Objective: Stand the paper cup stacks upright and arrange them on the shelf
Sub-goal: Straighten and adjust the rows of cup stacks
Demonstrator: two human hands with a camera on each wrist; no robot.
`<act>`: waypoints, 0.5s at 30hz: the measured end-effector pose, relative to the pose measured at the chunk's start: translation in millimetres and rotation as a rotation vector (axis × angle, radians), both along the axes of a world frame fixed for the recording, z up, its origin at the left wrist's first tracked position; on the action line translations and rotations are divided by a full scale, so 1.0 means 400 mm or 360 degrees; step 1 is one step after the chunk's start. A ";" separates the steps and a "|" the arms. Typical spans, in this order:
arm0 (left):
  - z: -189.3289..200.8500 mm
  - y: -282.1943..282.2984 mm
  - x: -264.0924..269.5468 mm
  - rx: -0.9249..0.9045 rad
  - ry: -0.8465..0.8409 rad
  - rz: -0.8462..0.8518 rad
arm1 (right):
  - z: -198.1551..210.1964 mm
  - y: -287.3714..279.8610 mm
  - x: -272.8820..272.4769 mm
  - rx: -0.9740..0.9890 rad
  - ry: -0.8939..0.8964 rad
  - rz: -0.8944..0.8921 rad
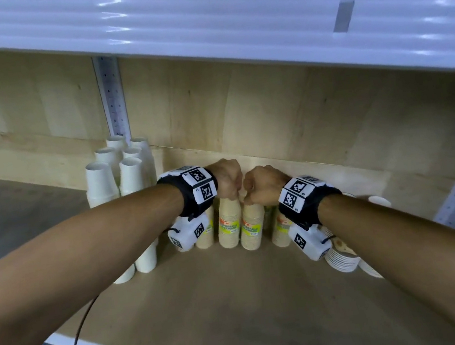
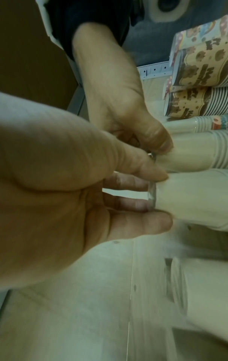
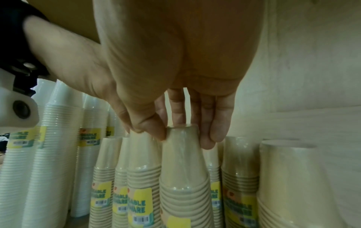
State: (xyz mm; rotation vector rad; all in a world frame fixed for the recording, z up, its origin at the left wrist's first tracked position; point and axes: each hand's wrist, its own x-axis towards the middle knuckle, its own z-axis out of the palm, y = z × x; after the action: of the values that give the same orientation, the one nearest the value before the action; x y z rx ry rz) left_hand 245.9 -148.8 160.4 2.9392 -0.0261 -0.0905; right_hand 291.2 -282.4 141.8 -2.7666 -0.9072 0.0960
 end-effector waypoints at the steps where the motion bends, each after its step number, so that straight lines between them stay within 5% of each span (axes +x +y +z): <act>1: -0.001 -0.005 0.009 -0.0003 0.0001 -0.0006 | -0.003 -0.006 0.008 0.0005 -0.0005 -0.0003; 15: -0.030 -0.036 0.106 -0.0066 -0.0050 -0.0034 | -0.027 -0.044 0.089 -0.0037 -0.0003 -0.0028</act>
State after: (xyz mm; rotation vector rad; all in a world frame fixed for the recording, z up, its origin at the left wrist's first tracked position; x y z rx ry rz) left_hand 288.4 -163.4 148.6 2.8989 -0.0629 -0.0468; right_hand 326.8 -300.0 131.2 -2.7964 -0.8872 0.1018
